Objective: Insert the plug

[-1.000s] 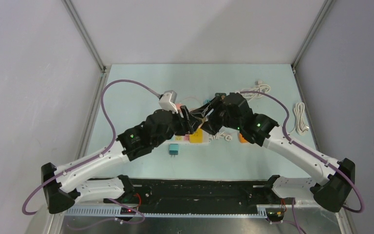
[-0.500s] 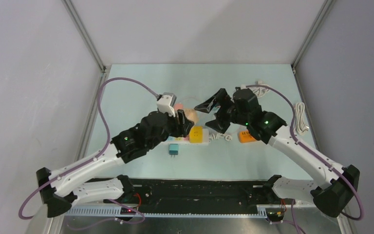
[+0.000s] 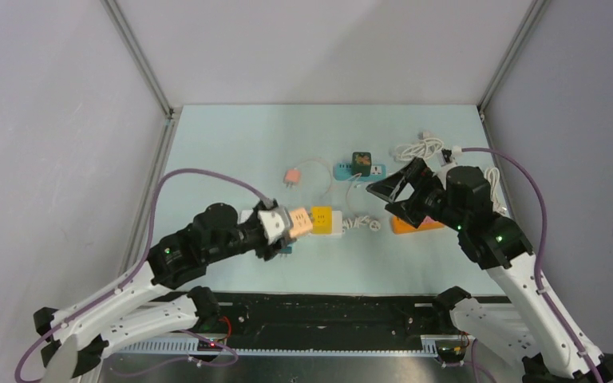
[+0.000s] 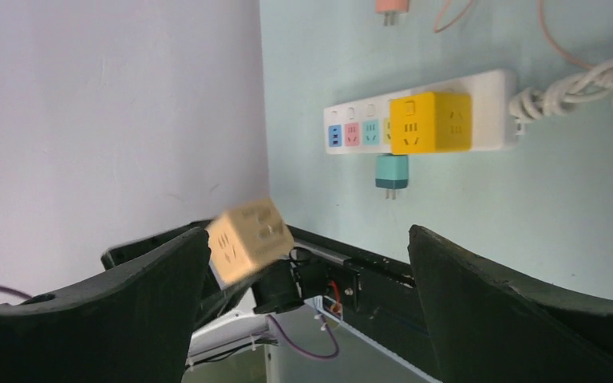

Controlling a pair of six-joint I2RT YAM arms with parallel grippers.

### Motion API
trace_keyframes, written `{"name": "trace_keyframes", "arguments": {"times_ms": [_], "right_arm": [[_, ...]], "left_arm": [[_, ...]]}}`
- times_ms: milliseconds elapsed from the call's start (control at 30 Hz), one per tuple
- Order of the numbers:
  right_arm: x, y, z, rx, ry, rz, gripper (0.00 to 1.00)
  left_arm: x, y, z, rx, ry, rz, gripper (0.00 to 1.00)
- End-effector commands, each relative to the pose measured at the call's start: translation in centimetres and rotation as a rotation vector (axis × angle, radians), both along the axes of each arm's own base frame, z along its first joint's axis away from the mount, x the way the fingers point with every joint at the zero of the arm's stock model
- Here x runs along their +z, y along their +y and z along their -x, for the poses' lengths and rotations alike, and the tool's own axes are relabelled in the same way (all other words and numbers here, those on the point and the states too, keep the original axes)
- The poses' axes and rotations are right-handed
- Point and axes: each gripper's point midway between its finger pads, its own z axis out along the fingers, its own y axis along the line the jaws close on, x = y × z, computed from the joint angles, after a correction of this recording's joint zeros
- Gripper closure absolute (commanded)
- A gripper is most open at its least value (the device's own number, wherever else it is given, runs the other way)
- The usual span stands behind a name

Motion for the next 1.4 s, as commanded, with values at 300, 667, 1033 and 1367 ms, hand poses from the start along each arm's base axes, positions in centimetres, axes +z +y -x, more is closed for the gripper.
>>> {"name": "trace_keyframes", "arguments": {"times_ms": [300, 667, 1033, 1367], "right_arm": [[-2.1, -1.4, 0.9, 0.052, 0.003, 0.047, 0.06], [-4.7, -1.4, 0.4, 0.070, 0.073, 0.036, 0.08], [-6.1, -1.9, 0.2, 0.059, 0.125, 0.023, 0.12], [-7.4, -2.2, -0.6, 0.053, 0.166, 0.017, 0.14]], "left_arm": [[-1.5, -0.3, 7.2, -0.675, -0.170, -0.251, 1.00], [-4.4, 1.7, 1.2, -0.559, -0.195, -0.637, 1.00], [-7.5, 4.1, -3.4, -0.455, 0.056, -0.916, 1.00], [-8.9, 3.0, -6.2, -0.387, 0.350, -1.052, 1.00]]}}
